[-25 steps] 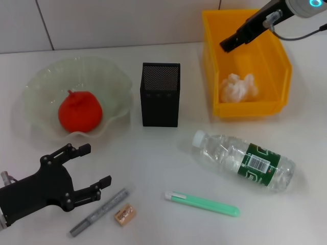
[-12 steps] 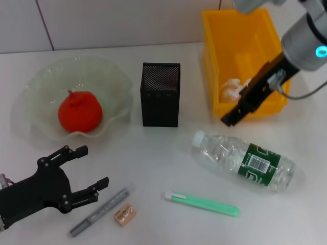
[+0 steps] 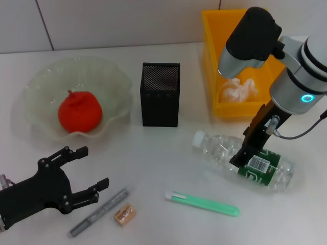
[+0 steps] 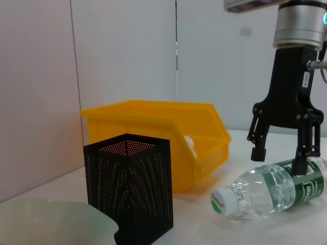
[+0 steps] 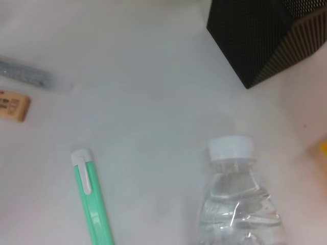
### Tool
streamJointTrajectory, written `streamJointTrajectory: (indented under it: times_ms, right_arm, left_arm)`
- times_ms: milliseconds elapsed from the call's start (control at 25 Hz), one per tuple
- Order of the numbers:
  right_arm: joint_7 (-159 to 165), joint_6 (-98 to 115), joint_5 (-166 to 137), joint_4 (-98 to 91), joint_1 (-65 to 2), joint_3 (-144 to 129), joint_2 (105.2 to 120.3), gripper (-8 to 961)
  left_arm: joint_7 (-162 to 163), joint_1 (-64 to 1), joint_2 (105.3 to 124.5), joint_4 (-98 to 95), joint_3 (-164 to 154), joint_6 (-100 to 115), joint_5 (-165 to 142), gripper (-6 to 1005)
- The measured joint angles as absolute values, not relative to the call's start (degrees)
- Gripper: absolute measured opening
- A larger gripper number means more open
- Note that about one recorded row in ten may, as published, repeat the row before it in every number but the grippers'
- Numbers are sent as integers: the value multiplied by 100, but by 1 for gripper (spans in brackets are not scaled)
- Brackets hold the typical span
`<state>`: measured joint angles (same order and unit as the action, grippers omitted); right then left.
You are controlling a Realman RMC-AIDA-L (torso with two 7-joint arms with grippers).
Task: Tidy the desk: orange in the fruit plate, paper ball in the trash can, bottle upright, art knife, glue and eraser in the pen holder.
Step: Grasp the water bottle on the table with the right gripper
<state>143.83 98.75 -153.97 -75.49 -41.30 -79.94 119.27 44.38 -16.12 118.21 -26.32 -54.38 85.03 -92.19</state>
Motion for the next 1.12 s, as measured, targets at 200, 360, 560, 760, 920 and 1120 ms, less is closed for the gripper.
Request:
streamJointTrajectory:
  times_ms: [200, 360, 560, 760, 920, 1120]
  right_arm:
    - [14445, 9837, -15506, -7465, -4135, -8011, 11927, 827]
    - [14479, 9852, -15601, -7499, -4134, -7982, 11927, 828]
    - [14538, 9942, -15586, -7619, -4146, -7908, 11926, 828]
    - [14585, 9937, -15620, -7586, -4135, -8013, 11926, 829]
    - [14635, 9944, -15723, -7533, -4124, -8069, 11926, 829]
    - [14667, 9920, -15782, -7391, -4116, -8217, 11929, 830]
  left_arm:
    - [4438, -1610, 11821, -2621, -5440, 8497, -9219, 850]
    - [4438, -1608, 11821, -2619, -5441, 8490, -9219, 849]
    - [4438, -1608, 11821, -2619, -5440, 8489, -9219, 848]
    - [4438, -1608, 11832, -2612, -5440, 8484, -9219, 848]
    - [4438, -1611, 11831, -2610, -5440, 8481, -9219, 847]
    - [4438, -1610, 11830, -2610, -5440, 8481, -9219, 847]
